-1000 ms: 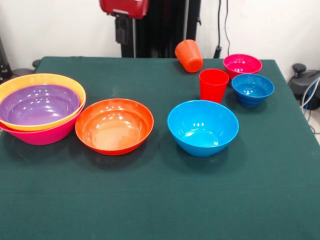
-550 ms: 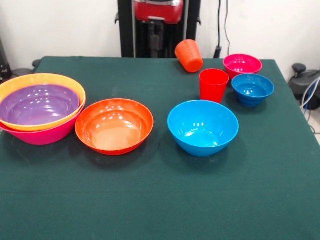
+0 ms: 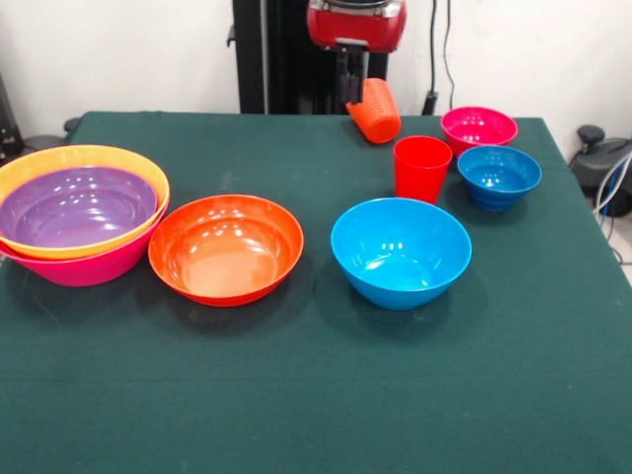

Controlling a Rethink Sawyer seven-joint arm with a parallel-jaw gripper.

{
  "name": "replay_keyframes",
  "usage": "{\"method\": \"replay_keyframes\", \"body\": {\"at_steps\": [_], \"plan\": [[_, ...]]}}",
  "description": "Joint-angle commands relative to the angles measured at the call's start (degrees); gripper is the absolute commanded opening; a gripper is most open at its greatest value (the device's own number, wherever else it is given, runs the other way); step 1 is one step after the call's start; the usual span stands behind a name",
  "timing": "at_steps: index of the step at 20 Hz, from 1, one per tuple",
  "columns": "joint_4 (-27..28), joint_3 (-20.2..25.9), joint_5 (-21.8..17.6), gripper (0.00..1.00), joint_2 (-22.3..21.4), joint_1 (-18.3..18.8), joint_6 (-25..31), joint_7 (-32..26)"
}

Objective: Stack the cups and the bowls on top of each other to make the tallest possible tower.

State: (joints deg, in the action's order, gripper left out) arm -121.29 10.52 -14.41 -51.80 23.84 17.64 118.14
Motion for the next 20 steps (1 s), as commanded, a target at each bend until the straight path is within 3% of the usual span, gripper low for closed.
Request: {"method": "replay_keyframes", "body": {"at_steps": [1, 4, 8, 14, 20], "plan": [[1.7, 2.2, 4.6, 0.0, -2.1, 4.3, 5.0, 3.9], [0.5, 5.6, 6.1, 0.0, -7.7, 8.9, 11.5, -3.2], [2.4, 7.0, 6.2, 0.0, -12.7, 12.3, 19.4, -9.7], [6.1, 10.7, 5.0, 0.0, -15.9, 16.4, 25.2, -14.9], [8.2, 15.2, 4.3, 0.0, -15.7, 19.0, 25.6, -15.9]]}}
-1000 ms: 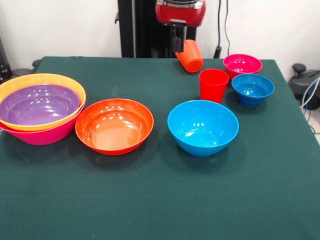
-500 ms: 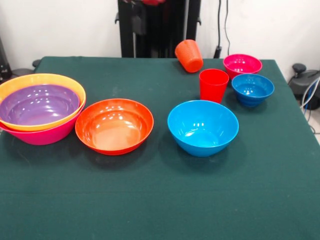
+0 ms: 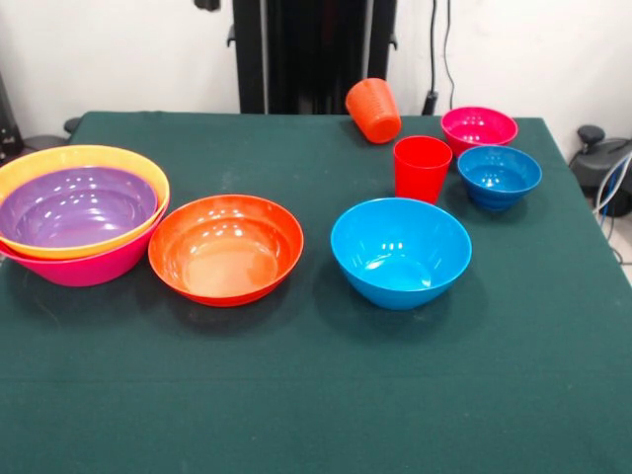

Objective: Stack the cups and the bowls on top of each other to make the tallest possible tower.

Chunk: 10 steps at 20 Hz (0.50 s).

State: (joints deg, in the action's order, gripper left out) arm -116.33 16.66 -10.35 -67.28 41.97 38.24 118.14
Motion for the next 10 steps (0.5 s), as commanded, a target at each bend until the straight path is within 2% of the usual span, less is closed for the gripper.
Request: {"method": "replay_keyframes", "body": {"at_steps": [1, 5, 10], "plan": [[3.3, 9.5, 0.0, 0.0, -0.1, 1.1, 4.8, -15.9], [3.4, 12.1, -0.6, 0.0, 0.2, 2.5, 4.3, -16.0], [2.6, 14.0, -1.8, 0.0, 0.3, 2.6, 2.8, -13.9]]}}
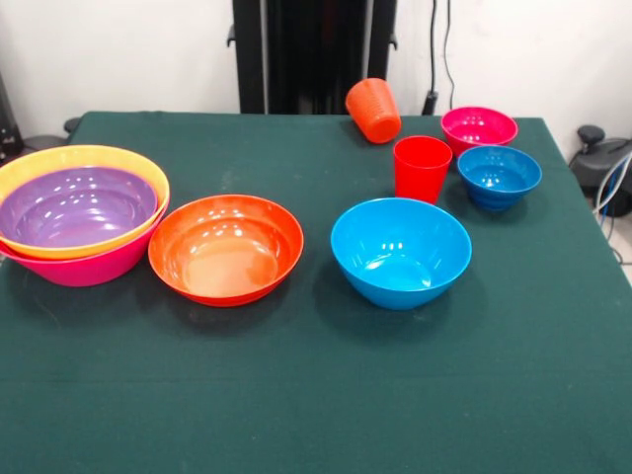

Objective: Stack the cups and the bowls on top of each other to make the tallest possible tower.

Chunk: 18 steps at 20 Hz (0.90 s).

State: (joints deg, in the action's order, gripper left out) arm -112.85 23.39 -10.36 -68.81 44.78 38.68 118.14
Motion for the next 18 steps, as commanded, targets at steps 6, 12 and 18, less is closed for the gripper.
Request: {"method": "replay_keyframes", "body": {"at_steps": [6, 12, 18], "plan": [[-0.9, 8.6, -3.4, 0.0, 2.9, -0.6, 1.1, -11.2], [-1.8, 9.7, -4.1, 0.0, 3.5, -1.1, -0.6, -9.6], [-0.5, 9.8, -6.5, 0.0, 5.7, -2.3, -1.4, -7.5]]}}
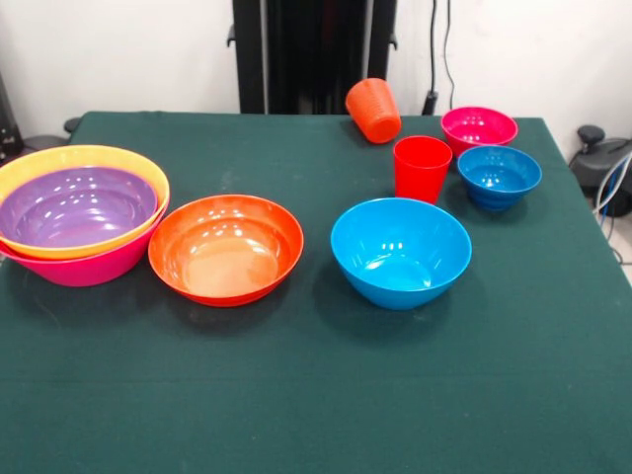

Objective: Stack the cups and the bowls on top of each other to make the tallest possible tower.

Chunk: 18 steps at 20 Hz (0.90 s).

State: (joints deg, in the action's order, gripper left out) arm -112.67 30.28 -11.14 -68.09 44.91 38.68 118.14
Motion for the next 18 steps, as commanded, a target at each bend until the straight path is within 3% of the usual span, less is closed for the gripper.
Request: {"method": "replay_keyframes", "body": {"at_steps": [1, 10, 18], "plan": [[0.1, 2.5, -6.7, 0.0, 5.8, -3.0, -1.7, -6.6], [1.4, -0.4, -8.3, 0.0, 10.2, -7.3, -5.2, 1.1], [2.0, -7.6, -11.0, 0.0, 15.6, -13.4, -12.6, 8.7]]}}
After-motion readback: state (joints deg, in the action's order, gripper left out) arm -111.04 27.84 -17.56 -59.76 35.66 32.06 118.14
